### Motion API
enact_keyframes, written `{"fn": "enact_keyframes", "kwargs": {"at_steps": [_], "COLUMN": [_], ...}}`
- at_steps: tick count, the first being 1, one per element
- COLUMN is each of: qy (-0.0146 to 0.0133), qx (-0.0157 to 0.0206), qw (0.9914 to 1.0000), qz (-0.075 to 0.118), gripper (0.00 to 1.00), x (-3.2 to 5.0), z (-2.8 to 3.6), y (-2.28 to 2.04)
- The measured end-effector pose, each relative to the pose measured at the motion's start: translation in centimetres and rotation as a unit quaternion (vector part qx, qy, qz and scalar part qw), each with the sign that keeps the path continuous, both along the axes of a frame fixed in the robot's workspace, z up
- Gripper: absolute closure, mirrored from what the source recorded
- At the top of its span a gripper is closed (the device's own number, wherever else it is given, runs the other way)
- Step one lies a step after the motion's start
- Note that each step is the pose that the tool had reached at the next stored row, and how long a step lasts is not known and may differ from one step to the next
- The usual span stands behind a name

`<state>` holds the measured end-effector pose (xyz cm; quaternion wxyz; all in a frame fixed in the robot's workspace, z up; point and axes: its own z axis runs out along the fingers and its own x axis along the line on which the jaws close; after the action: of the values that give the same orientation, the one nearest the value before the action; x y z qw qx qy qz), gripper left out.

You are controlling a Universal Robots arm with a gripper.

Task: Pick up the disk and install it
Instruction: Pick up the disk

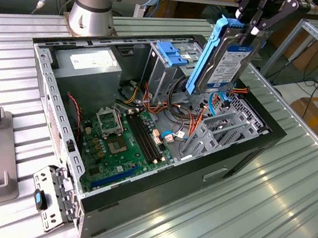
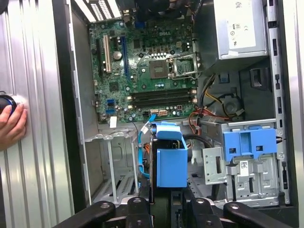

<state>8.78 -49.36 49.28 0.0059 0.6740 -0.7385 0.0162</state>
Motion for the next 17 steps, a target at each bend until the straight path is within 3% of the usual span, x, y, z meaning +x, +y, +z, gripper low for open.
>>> {"fn": "enact_keyframes", "kwargs": {"at_steps": [10,11,17], "qy": [0.0014,0.0019,0.0044], "qx": [-0.0001,0.0000,-0.0001], "qw": [0.99998,0.99998,0.99996], "qz": [-0.005,-0.006,-0.008], "gripper": [0.65,0.65,0.65], "x": [0.21,0.28,0.94], "z": [0.01,0.00,-0.01], "y": [-1.66,-1.97,-2.80]}}
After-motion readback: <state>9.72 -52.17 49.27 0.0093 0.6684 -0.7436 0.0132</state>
